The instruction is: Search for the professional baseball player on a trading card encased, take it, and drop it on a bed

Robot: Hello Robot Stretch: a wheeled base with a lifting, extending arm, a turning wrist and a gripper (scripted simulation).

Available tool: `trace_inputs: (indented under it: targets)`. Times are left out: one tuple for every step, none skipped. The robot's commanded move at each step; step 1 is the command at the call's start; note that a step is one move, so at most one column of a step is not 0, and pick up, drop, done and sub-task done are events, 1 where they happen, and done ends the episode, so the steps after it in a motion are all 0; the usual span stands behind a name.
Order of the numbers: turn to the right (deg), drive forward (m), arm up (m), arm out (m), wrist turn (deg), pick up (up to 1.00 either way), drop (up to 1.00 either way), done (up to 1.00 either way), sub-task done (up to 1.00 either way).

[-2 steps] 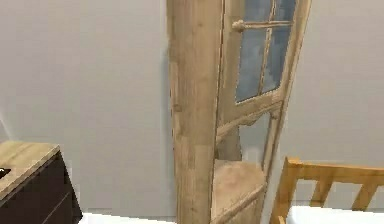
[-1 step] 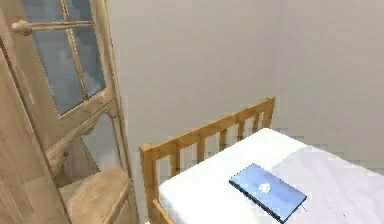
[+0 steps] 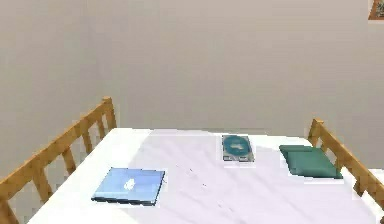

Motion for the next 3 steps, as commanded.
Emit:
trace_inputs:
  targets:
    - [39.0,0.00,0.00,0.00,0.0,0.00,0.00,0.00,0.00]
    - [0.0,0.15,0.00,0.00,0.0,0.00,0.00,0.00,0.00]
    - [45.0,0.00,0.00,0.00,0.0,0.00,0.00,0.00,0.00]
